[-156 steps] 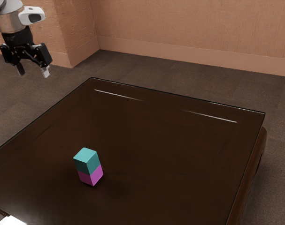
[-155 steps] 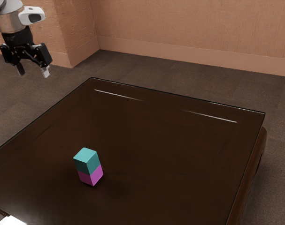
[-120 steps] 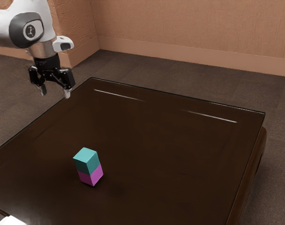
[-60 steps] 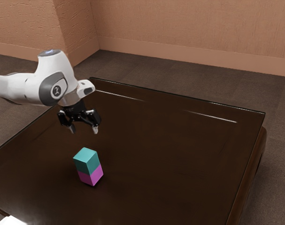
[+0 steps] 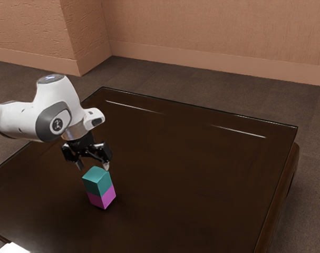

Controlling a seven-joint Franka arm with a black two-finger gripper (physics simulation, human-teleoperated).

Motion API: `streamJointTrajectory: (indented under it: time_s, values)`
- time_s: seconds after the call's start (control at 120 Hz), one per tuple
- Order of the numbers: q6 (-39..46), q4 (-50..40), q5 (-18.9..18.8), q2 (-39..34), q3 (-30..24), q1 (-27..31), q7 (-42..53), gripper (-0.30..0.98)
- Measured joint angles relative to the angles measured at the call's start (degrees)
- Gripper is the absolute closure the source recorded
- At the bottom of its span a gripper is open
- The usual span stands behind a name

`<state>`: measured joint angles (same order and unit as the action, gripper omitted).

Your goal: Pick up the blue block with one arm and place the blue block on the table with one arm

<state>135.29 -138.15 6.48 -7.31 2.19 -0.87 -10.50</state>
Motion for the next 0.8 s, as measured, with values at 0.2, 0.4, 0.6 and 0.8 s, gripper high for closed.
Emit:
streamJointTrajectory:
  time_s: [0.2, 0.4, 0.6, 0.8]
  values:
    - [0.37, -0.03, -1.44, 1.81, -0.85, 0.43, -0.26, 0.0]
    - [0.97, -0.03, -5.9, 3.37, -1.9, 0.23, 0.37, 0.0]
    - [2.03, -0.03, -5.4, 5.96, -1.93, 0.55, 0.82, 0.0]
    - [2.6, 0.05, -5.15, 6.17, -1.92, 0.6, 0.79, 0.2]
